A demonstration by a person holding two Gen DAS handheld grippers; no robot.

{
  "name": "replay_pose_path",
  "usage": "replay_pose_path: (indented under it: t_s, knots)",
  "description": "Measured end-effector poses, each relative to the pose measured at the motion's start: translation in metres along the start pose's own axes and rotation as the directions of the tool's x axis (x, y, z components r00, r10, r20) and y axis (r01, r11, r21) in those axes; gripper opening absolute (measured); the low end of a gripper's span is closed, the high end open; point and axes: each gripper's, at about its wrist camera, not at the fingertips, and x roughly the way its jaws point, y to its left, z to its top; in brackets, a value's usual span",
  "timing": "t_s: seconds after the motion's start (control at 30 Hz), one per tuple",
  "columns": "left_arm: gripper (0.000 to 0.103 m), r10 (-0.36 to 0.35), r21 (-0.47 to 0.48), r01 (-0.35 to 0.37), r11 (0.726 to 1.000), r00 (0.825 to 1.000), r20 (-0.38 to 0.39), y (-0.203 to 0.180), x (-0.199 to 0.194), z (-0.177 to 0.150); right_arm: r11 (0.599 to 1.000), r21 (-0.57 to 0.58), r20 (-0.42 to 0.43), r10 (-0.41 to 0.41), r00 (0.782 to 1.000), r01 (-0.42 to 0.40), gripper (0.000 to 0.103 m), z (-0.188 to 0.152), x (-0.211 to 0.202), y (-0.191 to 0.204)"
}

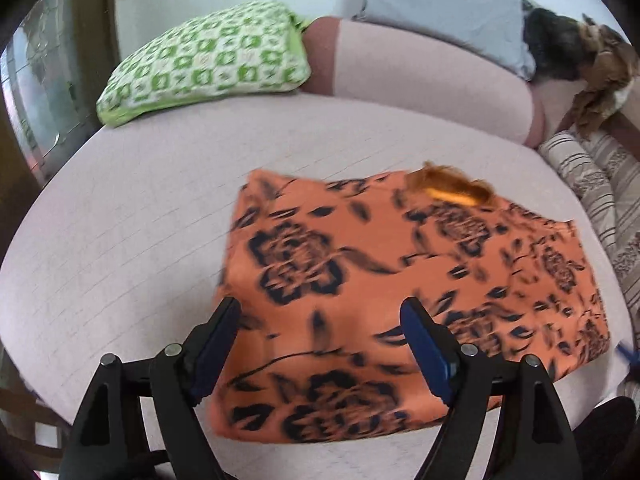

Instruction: Fold small clothes

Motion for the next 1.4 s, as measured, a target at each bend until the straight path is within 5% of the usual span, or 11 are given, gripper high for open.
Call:
replay_pose_path:
  t_s: [0.23,0.53,0.57,0.63,0.8,0.9,0.97,1.03,1.07,1.23,1.4]
  knots:
    - [0.082,-0.053,0.062,0.053,0.997,0.999,-0.005,-0.046,0.02,0.006,0.981,0.177,-0.035,0.085,0.996,-0.077,0.082,-0.011,0.03,-0.025]
    - [0.082,-0.076,0.099,0.077,0.992,0.997,-0.015,-0.065,0.033,0.009,0.961,0.277,-0.013,0.006,1.0,-0.002,0.077,-0.008,0.051,-0.032]
    - [0.082,-0.076,0.098,0.077,0.992,0.997,-0.017,-0.066,0.035,0.009,0.963,0.269,-0.015,0.0,1.0,0.004,0.071,-0.007,0.05,-0.032]
    - [0.082,-0.076,0.102,0.078,0.992,0.997,-0.022,-0.068,0.038,0.009,0.971,0.24,-0.032,-0.016,0.999,0.023,0.009,-0.003,0.055,-0.029]
    - [0.082,-0.076,0.107,0.072,0.992,0.997,0.032,-0.067,0.035,0.015,0.989,0.054,0.0,-0.136,0.991,0.136,0.009,-0.01,0.042,-0.006]
    - [0.083,-0.052,0.133,0.061,0.989,0.996,-0.069,-0.07,0.061,0.01,0.983,0.072,-0.076,-0.165,0.983,0.17,0.017,-0.013,0.058,-0.019]
    - [0.083,-0.026,0.175,0.039,0.984,0.997,-0.076,-0.071,0.07,0.004,0.984,0.069,-0.072,-0.157,0.985,0.162,0.032,-0.011,0.045,-0.018]
    - [0.083,-0.029,0.194,0.039,0.98,0.998,-0.052,-0.072,0.07,0.002,0.982,0.027,-0.031,-0.184,0.983,0.184,0.072,-0.006,0.026,-0.009]
    - [0.084,-0.033,0.194,0.042,0.98,0.998,-0.046,-0.072,0.07,0.001,0.981,0.001,0.016,-0.194,0.981,0.194,0.075,-0.001,0.012,-0.002]
    - [0.086,-0.045,0.191,0.05,0.98,0.999,-0.029,-0.07,0.072,-0.001,0.98,-0.151,0.051,-0.124,0.991,0.13,0.075,0.052,0.014,0.026]
    - [0.087,-0.074,0.196,0.075,0.978,0.997,-0.013,-0.066,0.071,-0.004,0.964,-0.237,-0.061,-0.137,0.989,0.119,0.075,0.12,0.097,0.031]
